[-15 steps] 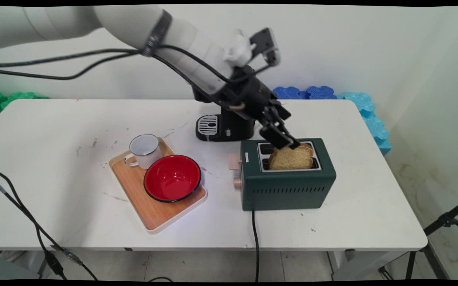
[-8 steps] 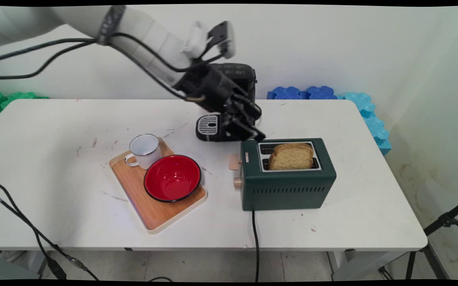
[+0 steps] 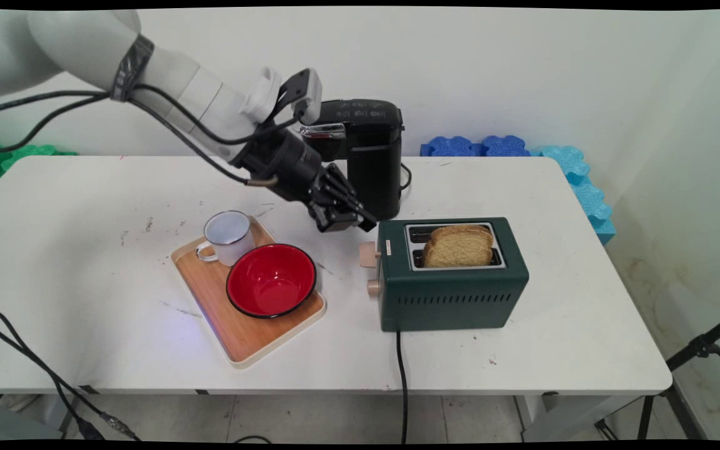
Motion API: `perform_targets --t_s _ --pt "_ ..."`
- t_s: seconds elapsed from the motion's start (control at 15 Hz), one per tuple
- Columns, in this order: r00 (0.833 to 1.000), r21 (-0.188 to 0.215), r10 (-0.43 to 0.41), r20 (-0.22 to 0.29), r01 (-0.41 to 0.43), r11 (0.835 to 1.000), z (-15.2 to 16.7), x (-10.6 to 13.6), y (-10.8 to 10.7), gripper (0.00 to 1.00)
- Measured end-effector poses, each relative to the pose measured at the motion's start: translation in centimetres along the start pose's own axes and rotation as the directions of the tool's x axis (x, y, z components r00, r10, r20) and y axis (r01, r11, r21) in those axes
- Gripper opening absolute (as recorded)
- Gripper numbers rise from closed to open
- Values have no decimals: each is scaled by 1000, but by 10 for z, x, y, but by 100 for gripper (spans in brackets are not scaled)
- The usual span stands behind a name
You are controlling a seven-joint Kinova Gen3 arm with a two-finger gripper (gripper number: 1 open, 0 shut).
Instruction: Press the toaster switch
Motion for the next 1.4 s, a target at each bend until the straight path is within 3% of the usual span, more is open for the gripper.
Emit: perform_targets --t_s 0.6,1.4 --pt "1000 -18 15 3 -15 1000 25 -28 -2 0" --pt "1000 -19 20 -2 -20 1000 53 -44 -4 0"
